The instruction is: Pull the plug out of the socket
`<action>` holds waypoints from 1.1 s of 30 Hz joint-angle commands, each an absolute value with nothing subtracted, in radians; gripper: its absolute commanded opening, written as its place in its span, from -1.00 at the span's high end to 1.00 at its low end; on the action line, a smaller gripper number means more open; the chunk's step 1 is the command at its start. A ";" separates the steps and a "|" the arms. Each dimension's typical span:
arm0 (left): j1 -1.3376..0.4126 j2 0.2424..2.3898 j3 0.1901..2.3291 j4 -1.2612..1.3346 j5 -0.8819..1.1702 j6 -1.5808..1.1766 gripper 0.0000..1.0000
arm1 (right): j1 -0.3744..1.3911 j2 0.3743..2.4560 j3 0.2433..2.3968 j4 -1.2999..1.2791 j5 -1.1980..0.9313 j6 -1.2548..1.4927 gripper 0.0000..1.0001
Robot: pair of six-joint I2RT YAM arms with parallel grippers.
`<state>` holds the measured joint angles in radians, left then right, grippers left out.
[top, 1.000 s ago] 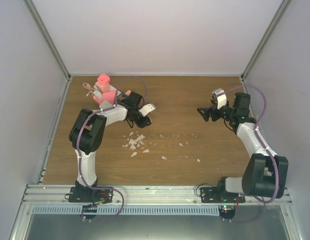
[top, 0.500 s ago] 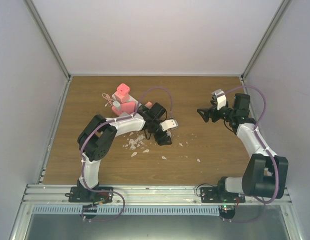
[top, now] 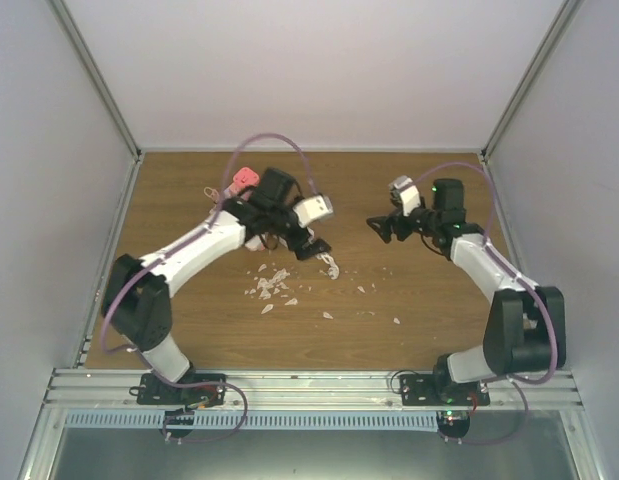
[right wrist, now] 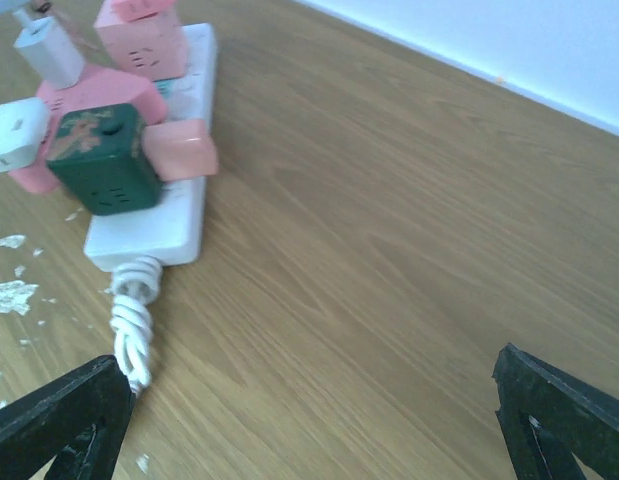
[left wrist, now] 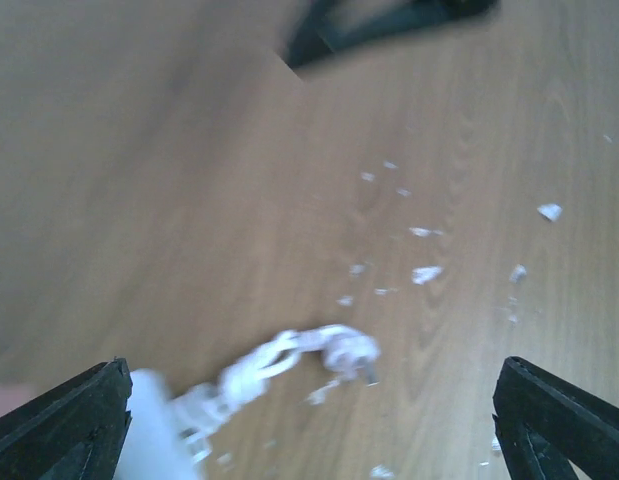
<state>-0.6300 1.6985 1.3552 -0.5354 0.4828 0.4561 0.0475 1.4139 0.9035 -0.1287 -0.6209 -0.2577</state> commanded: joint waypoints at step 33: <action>-0.003 1.243 0.986 -0.147 0.484 -0.050 -0.98 | 0.626 2.070 1.279 0.044 -0.178 -0.287 -0.98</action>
<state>-0.0124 1.2621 0.9974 -0.2272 0.4877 -0.0261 0.6056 2.0232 1.2423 -0.0338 -0.2306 -0.2981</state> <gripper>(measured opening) 0.990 0.995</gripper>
